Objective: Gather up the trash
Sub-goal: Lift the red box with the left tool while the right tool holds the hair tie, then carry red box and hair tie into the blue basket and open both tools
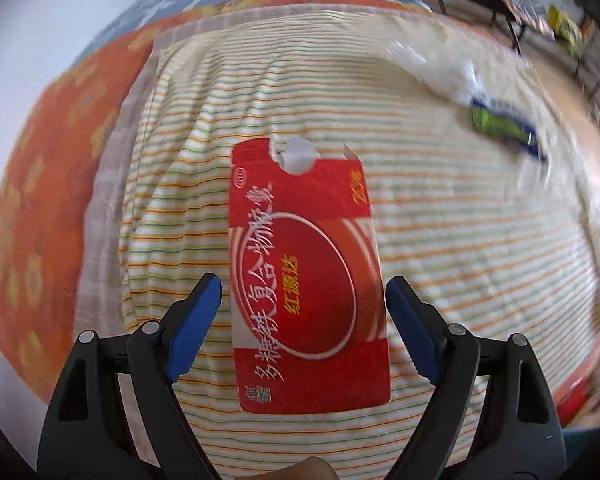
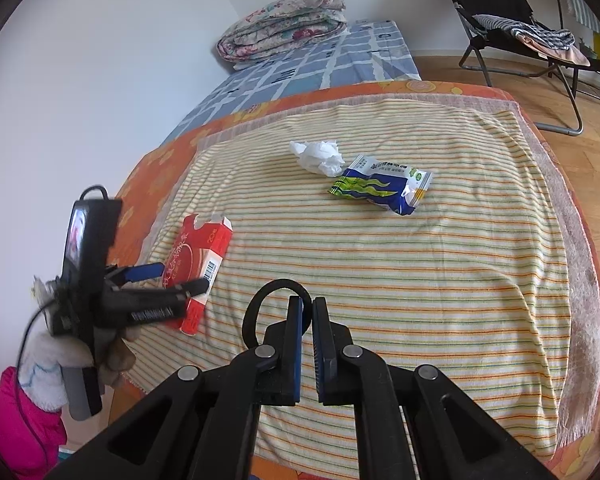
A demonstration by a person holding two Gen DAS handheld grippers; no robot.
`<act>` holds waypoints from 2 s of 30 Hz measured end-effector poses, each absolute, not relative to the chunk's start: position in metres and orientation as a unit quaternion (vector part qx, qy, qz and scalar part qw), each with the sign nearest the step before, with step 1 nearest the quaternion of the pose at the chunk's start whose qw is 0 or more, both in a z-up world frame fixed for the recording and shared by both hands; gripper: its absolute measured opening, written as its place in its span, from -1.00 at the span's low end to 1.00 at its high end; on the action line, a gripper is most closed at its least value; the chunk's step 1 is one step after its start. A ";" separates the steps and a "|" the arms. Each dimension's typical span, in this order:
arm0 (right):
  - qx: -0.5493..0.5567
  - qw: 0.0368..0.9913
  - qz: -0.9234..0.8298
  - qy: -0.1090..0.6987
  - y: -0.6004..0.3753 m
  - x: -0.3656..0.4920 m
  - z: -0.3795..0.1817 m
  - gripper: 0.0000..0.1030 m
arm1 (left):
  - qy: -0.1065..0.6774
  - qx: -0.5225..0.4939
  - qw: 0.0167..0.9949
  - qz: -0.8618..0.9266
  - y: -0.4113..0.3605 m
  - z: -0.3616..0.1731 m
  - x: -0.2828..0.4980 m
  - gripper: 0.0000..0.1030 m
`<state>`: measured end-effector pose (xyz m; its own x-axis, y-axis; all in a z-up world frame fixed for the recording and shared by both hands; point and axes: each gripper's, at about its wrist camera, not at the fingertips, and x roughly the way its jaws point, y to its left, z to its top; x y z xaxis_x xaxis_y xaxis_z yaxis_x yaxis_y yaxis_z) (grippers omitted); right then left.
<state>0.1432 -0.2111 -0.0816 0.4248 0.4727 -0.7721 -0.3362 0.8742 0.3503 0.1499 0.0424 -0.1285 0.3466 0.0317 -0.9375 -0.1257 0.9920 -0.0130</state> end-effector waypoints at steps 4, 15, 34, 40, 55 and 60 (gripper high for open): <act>0.077 0.839 0.238 0.484 -0.213 0.145 -0.084 -0.95 | 0.577 -0.089 0.811 0.042 0.056 -0.131 0.157 0.68; 0.075 0.835 0.236 0.492 -0.210 0.150 -0.092 -0.94 | 0.588 -0.023 0.806 0.063 0.030 -0.150 0.191 0.69; 0.078 0.837 0.240 0.486 -0.215 0.144 -0.085 -0.93 | 0.497 -0.028 0.866 0.033 0.037 -0.062 0.146 0.53; 0.084 0.835 0.250 0.482 -0.220 0.125 -0.081 -0.93 | 0.470 -0.009 0.883 0.016 0.026 -0.032 0.110 0.48; 0.059 0.831 0.282 0.475 -0.228 0.049 -0.080 -0.93 | 0.434 -0.003 0.898 -0.075 -0.020 0.009 0.002 0.48; 0.049 0.827 0.290 0.479 -0.235 0.019 -0.088 -0.93 | 0.442 -0.005 0.891 -0.101 -0.036 0.001 -0.030 0.48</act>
<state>0.0185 -0.2351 -0.0875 0.3724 0.5259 -0.7647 -0.4324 0.8274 0.3584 -0.0304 -0.0358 0.0005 0.5881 -0.1856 -0.7872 0.1762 0.9793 -0.0992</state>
